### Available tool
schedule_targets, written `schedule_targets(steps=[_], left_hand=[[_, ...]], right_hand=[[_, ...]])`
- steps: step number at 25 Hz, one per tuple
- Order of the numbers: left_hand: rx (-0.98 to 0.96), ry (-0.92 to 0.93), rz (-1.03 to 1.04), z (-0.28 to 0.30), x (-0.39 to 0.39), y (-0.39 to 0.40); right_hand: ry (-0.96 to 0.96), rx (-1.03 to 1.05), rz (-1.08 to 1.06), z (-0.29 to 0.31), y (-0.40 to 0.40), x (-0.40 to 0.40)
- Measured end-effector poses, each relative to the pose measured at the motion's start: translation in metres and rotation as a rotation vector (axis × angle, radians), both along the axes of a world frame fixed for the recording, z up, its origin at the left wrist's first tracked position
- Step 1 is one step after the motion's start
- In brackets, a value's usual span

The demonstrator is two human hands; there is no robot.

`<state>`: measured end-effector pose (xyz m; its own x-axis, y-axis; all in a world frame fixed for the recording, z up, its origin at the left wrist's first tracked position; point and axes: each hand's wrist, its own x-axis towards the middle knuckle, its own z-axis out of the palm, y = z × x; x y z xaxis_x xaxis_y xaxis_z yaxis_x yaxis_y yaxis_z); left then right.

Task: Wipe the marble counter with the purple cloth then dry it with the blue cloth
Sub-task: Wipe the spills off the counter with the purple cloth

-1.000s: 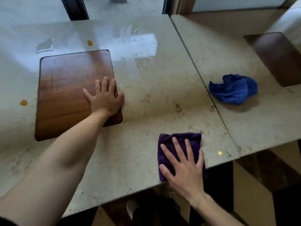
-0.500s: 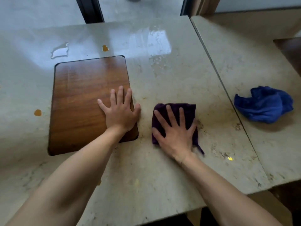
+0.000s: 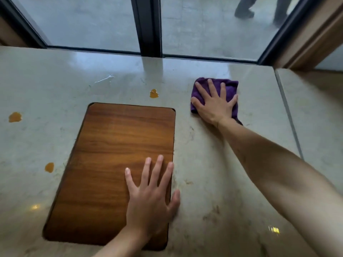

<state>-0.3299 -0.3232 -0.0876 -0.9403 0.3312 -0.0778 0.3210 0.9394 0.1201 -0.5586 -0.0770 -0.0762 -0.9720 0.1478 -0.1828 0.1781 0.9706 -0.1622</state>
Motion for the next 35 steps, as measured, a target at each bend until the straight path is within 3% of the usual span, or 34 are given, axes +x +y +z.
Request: schedule_targets(steps=[7, 12, 15, 19, 23, 29, 35], left_hand=[[-0.029, 0.069, 0.001, -0.011, -0.001, -0.003], [0.014, 0.056, -0.003, -0.006, 0.001, -0.001], [0.04, 0.021, 0.009, 0.001, 0.002, -0.001], [0.107, 0.0, 0.015, 0.008, 0.003, -0.004], [0.427, 0.018, 0.111, 0.014, 0.011, -0.013], [0.116, -0.156, -0.062, 0.035, 0.04, -0.074], [0.084, -0.13, 0.111, 0.044, 0.057, -0.178]], right_hand=[[-0.037, -0.021, 0.073, 0.001, -0.006, -0.119], [-0.024, 0.019, 0.23, 0.007, -0.017, -0.104], [0.014, 0.056, 0.337, 0.004, -0.022, -0.039], [-0.009, 0.056, 0.275, 0.006, -0.036, 0.068], [0.064, 0.057, 0.212, 0.002, -0.066, 0.205], [-0.05, 0.039, 0.069, 0.005, -0.124, 0.395], [-0.004, 0.057, 0.044, 0.006, -0.196, 0.533]])
